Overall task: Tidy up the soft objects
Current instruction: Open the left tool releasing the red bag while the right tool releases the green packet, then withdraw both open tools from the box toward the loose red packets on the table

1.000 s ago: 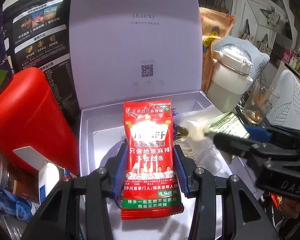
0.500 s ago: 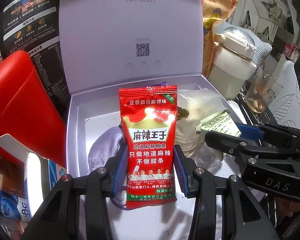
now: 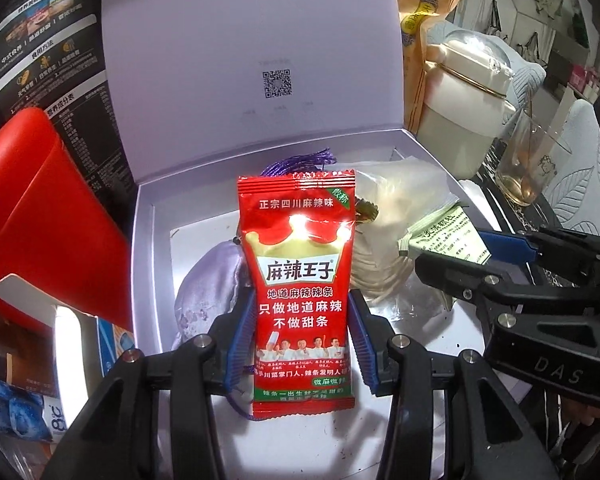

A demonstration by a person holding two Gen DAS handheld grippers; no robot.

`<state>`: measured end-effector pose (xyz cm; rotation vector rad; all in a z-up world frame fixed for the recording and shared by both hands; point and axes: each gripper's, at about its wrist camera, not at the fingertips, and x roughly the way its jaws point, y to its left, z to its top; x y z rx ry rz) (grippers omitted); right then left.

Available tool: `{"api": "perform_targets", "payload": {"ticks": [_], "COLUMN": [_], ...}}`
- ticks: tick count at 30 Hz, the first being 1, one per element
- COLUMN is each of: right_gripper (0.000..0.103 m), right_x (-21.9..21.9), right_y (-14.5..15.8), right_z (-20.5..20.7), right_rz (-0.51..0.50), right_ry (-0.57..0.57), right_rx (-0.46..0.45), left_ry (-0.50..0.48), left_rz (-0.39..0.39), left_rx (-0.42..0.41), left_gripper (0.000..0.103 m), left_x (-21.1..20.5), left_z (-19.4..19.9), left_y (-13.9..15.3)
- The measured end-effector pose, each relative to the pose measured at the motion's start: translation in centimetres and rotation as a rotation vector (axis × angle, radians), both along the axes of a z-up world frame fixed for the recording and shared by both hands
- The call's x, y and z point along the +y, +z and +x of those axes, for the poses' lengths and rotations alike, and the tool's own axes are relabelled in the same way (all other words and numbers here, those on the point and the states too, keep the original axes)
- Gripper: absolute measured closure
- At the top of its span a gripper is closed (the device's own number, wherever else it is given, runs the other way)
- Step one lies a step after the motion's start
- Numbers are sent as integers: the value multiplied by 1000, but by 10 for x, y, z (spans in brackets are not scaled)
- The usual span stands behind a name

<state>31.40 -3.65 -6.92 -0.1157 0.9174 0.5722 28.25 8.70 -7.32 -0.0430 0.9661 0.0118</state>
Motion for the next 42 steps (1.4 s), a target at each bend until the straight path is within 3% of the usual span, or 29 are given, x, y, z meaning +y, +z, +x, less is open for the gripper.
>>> {"api": "perform_targets", "payload": {"ticks": [11,14,18,27,42], "right_gripper": [47,46,45,45,45], "right_x": [-5,-11,-22,-45,-74], "right_y": [18,27,38,62,131], "right_z": [-12,-18,-27,-48,-121], "right_rz": [-1,10,23,62,124], "right_ry": [20,19,-3,-34,-63], "right_rx": [-43,-64,-91,-121,-288], "left_ry": [23,33,39,41,8], "left_rz": [61,58,56,59,57], "left_rx": [-24,-60,-84,-153,-342], "left_gripper": [55,49,30,30,30], "left_x": [-3,-2,-1,-6,-22], "left_z": [-8,-13,-20,-43,-115], "left_y": [19,28,39,76,154]}}
